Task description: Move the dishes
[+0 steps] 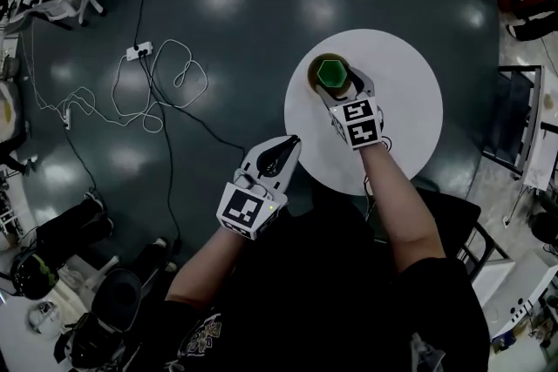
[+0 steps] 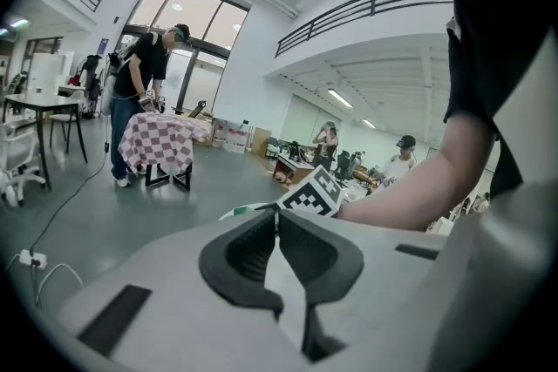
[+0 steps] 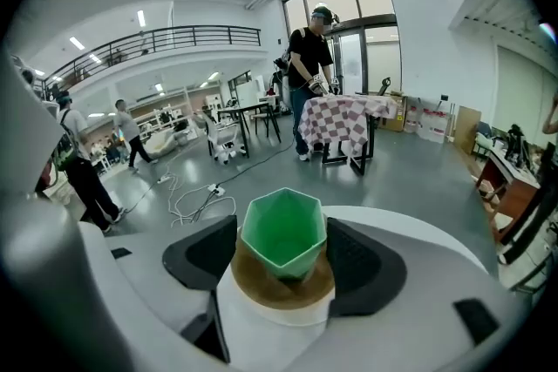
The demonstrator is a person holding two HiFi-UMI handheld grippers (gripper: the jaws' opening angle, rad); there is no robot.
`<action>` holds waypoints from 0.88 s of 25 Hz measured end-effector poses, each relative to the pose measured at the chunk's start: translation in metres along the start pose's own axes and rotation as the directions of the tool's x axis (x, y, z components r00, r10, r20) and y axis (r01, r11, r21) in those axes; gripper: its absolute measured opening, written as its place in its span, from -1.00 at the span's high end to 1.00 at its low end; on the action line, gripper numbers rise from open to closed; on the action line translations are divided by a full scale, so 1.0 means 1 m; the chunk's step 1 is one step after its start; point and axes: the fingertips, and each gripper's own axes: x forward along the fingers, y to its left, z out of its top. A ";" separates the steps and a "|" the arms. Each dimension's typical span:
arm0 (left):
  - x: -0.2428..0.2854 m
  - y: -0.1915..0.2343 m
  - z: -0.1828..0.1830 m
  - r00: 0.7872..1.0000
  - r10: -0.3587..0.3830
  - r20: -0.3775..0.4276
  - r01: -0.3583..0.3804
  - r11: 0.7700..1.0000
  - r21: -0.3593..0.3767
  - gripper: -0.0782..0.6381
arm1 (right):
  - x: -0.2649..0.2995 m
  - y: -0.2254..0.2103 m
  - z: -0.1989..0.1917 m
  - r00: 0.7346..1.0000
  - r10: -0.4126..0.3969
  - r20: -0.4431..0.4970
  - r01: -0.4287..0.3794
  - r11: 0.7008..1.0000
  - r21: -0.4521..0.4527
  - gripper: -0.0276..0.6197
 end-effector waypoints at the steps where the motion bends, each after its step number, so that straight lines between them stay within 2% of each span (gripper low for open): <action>1: -0.002 0.003 0.000 1.000 0.008 -0.001 -0.008 1.000 -0.007 0.76 | 0.004 0.001 0.000 1.000 0.001 -0.005 -0.001 1.000 0.005 -0.04; 8: -0.009 0.012 0.000 1.000 0.018 0.011 -0.018 1.000 -0.008 0.76 | 0.011 0.002 0.002 1.000 -0.009 -0.002 0.009 1.000 0.014 -0.03; 15: -0.010 0.015 0.004 1.000 -0.006 0.012 0.006 1.000 0.004 0.76 | -0.002 0.000 0.028 0.995 -0.041 0.090 0.038 0.998 0.040 -0.03; 19: -0.005 0.008 0.007 1.000 -0.026 -0.001 0.026 1.000 0.006 0.76 | -0.025 -0.014 0.044 0.986 -0.083 0.147 0.072 0.995 0.073 -0.03; 22: 0.006 -0.006 0.015 0.998 -0.066 0.008 0.066 0.998 0.023 0.76 | -0.050 -0.040 0.049 0.974 -0.141 0.178 0.124 0.987 0.101 -0.03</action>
